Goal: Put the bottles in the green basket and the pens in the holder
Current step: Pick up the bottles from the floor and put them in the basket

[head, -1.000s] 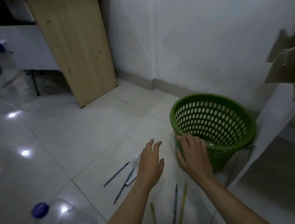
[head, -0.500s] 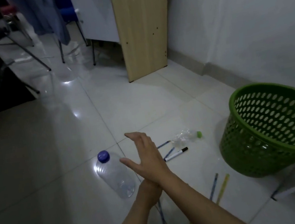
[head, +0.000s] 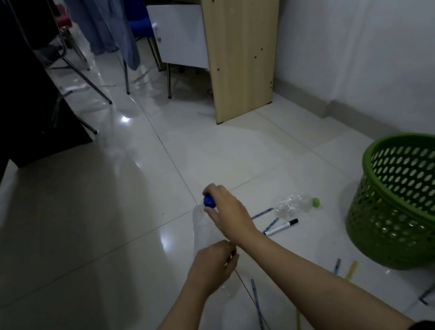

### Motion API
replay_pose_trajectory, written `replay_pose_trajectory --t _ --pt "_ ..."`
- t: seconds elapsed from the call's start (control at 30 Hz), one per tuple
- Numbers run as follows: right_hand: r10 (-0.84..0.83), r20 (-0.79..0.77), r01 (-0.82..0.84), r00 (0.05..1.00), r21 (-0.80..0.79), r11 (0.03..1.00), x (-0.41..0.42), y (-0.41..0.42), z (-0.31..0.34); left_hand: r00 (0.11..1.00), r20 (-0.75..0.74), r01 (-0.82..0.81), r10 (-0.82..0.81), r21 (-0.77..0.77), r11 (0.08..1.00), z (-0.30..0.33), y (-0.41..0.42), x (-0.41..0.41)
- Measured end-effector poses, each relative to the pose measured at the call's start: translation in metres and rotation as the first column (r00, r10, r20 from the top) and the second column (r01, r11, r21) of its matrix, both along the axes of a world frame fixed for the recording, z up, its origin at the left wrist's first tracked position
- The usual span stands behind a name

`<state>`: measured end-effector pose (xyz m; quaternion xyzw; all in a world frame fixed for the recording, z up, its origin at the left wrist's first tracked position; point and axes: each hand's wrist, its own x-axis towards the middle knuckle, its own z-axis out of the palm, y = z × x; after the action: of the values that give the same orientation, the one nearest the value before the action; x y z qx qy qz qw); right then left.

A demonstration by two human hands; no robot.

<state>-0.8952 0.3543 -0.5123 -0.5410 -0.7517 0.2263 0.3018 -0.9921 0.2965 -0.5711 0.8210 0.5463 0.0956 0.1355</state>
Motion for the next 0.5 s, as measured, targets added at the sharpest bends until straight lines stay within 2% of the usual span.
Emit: replay_pose_trajectory --t 0.03,0.1,0.17,0.2,0.27,0.37,0.5 --pt "-0.046 -0.025 0.047 0.999 0.007 0.999 0.008 0.001 0.005 0.999 -0.004 -0.042 0.042 0.114 0.993 0.004 0.001 -0.002" --pt "-0.109 -0.067 0.111 0.992 0.022 0.994 0.025 0.004 0.017 0.964 0.095 -0.262 0.247 0.212 0.941 0.016 0.005 0.001" --pt "-0.129 -0.076 0.132 0.989 0.045 0.990 0.040 0.004 0.032 0.861 0.259 -0.488 0.437 0.183 0.853 0.037 0.015 0.010" --pt "-0.125 -0.066 0.129 0.990 0.060 0.990 0.047 0.003 0.041 0.815 0.319 -0.544 0.484 0.132 0.828 0.048 0.021 0.017" --pt "-0.117 -0.035 0.120 0.993 0.095 0.988 0.058 0.001 0.059 0.796 0.358 -0.538 0.488 0.051 0.841 0.071 0.032 0.034" --pt "-0.141 -0.017 0.141 0.990 0.145 0.979 0.076 0.001 0.088 0.829 0.355 -0.465 0.432 0.007 0.886 0.102 0.047 0.063" --pt "-0.285 -0.103 0.302 0.953 0.242 0.922 0.105 0.006 0.124 0.842 0.427 -0.421 0.331 0.136 0.897 0.139 0.066 0.106"
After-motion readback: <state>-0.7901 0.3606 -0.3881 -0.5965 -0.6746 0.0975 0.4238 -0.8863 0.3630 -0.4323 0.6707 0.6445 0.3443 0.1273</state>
